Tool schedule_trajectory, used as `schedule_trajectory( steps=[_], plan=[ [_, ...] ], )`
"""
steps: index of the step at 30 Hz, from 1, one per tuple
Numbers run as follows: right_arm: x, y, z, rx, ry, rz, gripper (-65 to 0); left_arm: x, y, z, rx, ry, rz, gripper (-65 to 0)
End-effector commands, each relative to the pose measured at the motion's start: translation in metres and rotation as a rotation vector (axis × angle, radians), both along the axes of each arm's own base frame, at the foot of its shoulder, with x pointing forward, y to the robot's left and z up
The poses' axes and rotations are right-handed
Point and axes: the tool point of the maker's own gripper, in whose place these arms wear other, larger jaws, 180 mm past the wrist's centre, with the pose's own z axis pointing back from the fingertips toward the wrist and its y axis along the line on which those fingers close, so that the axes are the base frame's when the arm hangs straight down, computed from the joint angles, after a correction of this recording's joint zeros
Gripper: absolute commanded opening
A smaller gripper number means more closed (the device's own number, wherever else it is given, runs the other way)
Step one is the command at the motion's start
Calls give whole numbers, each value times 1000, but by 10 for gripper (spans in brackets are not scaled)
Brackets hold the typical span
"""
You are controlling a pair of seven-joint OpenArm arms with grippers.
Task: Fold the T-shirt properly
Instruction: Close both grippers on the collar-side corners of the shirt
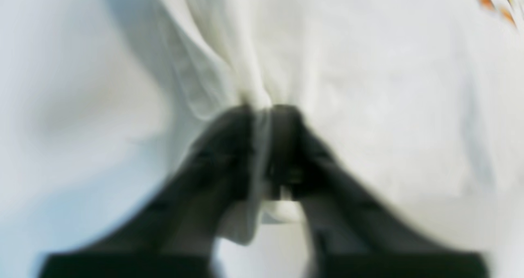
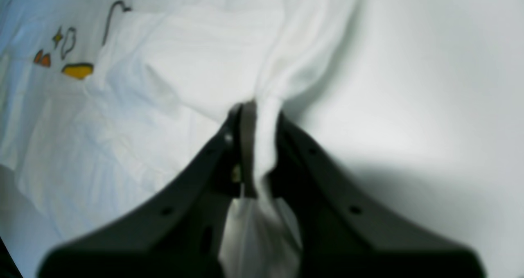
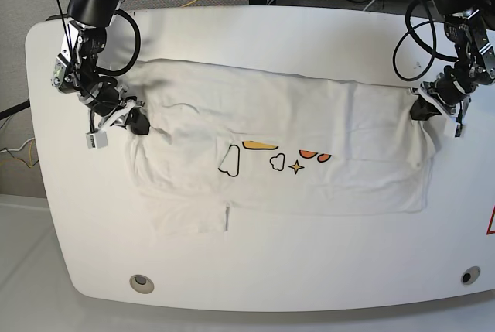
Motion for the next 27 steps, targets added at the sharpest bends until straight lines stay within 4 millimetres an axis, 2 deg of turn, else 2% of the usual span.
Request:
schedule_trajectory(
  steps=[1,3,5,7,9,11,13,21,25,27],
  plan=[
    [-8,-1,-9,-58,64,46,-650,-2,2,7,48,25,-38,-650],
    [-10,3,-14,-65,80,68,-650,0,0,22,66,-2,-58,-593],
    [-12,6,-16,-64,89,78,-650,1,1,27,76,-19,-66,-477],
    [-12,9,-17,-65,92,86,-650,2,1,32,83,-36,-67,-391],
    [-12,11,-18,-67,95,96,-650,4,1,35,88,-52,-67,-350],
    [-13,13,-18,-68,97,105,-650,3,2,37,94,-64,-67,-337],
    [-10,15,-12,-59,85,105,-650,0,2,36,92,-65,-66,-289],
    [-11,12,1,-45,52,97,-650,-20,3,34,93,-55,-79,-254],
    [-11,0,26,-5,-17,49,-650,-40,1,31,59,-36,-79,-274],
    [-12,-4,37,5,-44,38,-650,-44,0,34,46,-42,-79,-308]
  ],
)
